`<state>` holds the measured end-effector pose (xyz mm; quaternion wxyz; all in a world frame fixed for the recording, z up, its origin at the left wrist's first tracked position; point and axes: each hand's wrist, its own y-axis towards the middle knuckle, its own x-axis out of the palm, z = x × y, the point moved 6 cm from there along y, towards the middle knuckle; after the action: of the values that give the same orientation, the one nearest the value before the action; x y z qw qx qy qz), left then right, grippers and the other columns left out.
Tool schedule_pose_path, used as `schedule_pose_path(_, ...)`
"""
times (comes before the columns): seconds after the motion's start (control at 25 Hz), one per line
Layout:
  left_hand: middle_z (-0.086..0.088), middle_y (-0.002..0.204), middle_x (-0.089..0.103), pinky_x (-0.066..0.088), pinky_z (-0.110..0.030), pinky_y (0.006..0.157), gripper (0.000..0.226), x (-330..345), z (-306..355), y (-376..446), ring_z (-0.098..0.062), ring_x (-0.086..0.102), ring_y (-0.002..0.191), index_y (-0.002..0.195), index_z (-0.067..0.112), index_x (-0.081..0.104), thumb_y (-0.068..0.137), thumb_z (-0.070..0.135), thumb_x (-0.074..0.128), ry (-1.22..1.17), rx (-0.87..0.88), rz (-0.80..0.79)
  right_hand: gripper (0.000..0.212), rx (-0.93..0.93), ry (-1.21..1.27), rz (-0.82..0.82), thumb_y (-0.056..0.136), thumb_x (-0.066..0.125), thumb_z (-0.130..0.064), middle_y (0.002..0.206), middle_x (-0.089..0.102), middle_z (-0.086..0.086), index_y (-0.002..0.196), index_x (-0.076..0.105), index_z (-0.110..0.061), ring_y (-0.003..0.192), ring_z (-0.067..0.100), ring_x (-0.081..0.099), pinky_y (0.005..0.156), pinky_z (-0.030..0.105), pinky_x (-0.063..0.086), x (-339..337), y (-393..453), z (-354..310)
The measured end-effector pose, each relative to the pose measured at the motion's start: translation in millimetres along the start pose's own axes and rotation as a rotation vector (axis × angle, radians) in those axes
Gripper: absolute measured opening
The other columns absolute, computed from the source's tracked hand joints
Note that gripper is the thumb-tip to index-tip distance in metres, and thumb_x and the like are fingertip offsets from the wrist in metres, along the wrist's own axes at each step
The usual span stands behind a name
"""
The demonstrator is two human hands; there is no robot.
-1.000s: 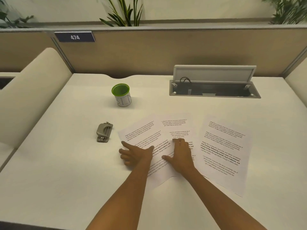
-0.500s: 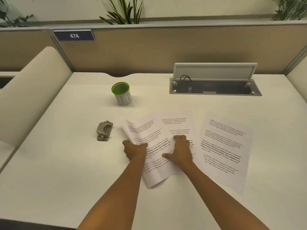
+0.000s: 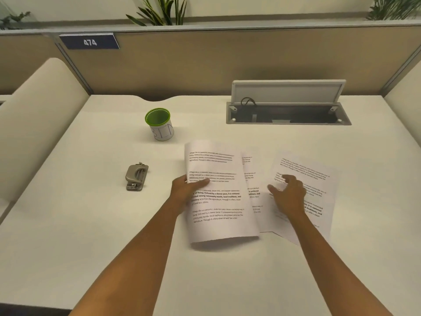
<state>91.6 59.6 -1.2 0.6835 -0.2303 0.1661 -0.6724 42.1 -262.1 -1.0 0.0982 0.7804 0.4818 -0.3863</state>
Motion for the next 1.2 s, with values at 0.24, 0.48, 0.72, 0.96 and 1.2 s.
schedule_pose_path(0.24,-0.008,0.097,0.077,0.059,-0.032,0.072,0.039,25,-11,5,-0.024,0.074,0.084,0.096,0.007,0.072,0.064,0.015,0.093,0.325,0.011,0.218,0.069,0.072,-0.129,0.032,0.079,0.080,-0.023,0.143,0.042,0.019,0.139,0.048,-0.011,0.135,0.041,0.035,0.108,0.052,0.037,-12,-4,27)
schedule_pose_path(0.48,-0.011,0.128,0.052,0.045,-0.043,0.097,0.064,45,-2,3,-0.031,0.044,0.127,0.121,0.011,0.056,0.070,0.032,0.087,0.953,-0.026,0.447,0.071,0.044,-0.152,0.053,0.076,0.085,-0.026,0.142,0.045,0.017,0.136,0.051,-0.009,0.133,0.039,0.038,0.106,0.050,0.038,-15,-6,32)
schedule_pose_path(0.72,-0.017,0.128,0.051,0.047,-0.042,0.095,0.069,55,-1,4,-0.038,0.053,0.121,0.128,0.006,0.042,0.072,0.007,0.084,0.750,0.060,0.438,0.072,-0.017,-0.122,0.036,0.075,0.084,-0.028,0.136,0.052,0.011,0.136,0.050,-0.011,0.129,0.034,0.042,0.105,0.048,0.039,-16,-9,30)
schedule_pose_path(0.96,-0.014,0.124,0.061,0.052,-0.040,0.082,0.070,50,-8,1,-0.036,0.066,0.106,0.126,0.010,0.046,0.069,0.006,0.086,0.531,-0.054,0.453,0.067,-0.050,-0.108,-0.011,0.081,0.079,-0.026,0.141,0.053,0.007,0.140,0.050,-0.017,0.138,0.028,0.043,0.120,0.050,0.021,-10,-13,24)
schedule_pose_path(1.2,-0.013,0.103,0.076,0.061,-0.045,0.086,0.041,43,-17,5,-0.033,0.073,0.090,0.106,0.005,0.070,0.069,0.013,0.087,0.464,-0.137,0.319,0.056,-0.119,0.145,-0.057,0.088,0.072,-0.011,0.127,0.065,0.006,0.139,0.050,-0.016,0.119,0.030,0.059,0.103,0.036,0.040,-11,-14,16)
